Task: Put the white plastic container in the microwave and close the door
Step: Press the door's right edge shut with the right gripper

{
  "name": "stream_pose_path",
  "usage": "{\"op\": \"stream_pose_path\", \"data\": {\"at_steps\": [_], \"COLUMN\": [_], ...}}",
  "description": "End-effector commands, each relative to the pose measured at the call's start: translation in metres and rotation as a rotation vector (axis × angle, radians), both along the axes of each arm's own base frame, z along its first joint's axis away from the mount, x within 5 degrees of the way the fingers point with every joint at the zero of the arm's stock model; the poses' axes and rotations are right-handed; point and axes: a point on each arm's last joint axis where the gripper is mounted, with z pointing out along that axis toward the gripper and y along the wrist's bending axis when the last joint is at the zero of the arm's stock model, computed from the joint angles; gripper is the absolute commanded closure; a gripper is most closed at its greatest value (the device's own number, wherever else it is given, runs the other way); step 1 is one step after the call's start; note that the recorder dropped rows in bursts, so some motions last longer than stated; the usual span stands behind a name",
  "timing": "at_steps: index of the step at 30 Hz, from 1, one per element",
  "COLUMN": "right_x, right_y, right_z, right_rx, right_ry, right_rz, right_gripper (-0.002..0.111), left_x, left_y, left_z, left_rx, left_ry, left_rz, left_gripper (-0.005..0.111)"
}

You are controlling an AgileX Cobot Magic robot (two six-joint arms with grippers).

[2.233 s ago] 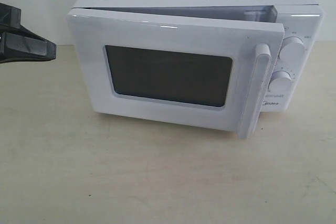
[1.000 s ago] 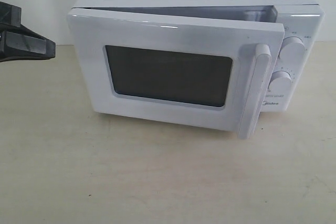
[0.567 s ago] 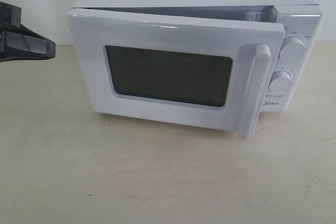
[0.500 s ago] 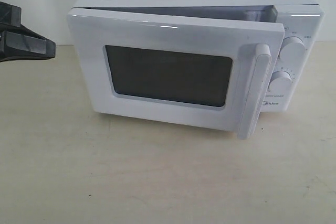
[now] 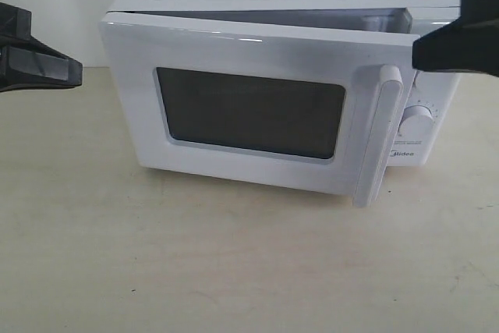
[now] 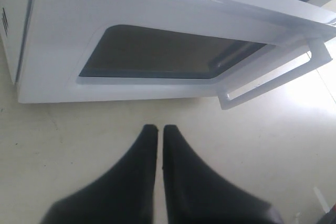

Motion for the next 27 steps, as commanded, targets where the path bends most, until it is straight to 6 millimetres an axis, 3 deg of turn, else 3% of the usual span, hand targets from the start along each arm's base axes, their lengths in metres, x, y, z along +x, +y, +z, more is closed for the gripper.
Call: {"op": "stream_pose_path", "data": {"at_steps": [1,10,19,27], "right_x": [0.022,0.045,0.06,0.073], "right_y": [-0.004,-0.01,-0.006,-0.01], "right_z": [-0.018,-0.028,-0.047,-0.05], "right_rx": [-0.062,-0.081,-0.094,-0.108], "right_ry": [-0.036,-0.093,-0.032,-0.088], "right_rz": [-0.075,-0.189,-0.171,-0.243], "right_gripper": [0.108,0.108,0.108,0.108], "left_x": [0.001,0.001,0.001,0.001], "left_y": [0.0,0.0,0.0,0.0], "left_z": [0.0,0.0,0.0,0.0], "left_rx": [-0.002,-0.002,-0.002,-0.002], "left_ry": [-0.008,-0.008,-0.008,-0.008], "left_rz": [0.005,0.005,0.005,0.005], "left_gripper": [0.102,0.102,0.102,0.102]}}
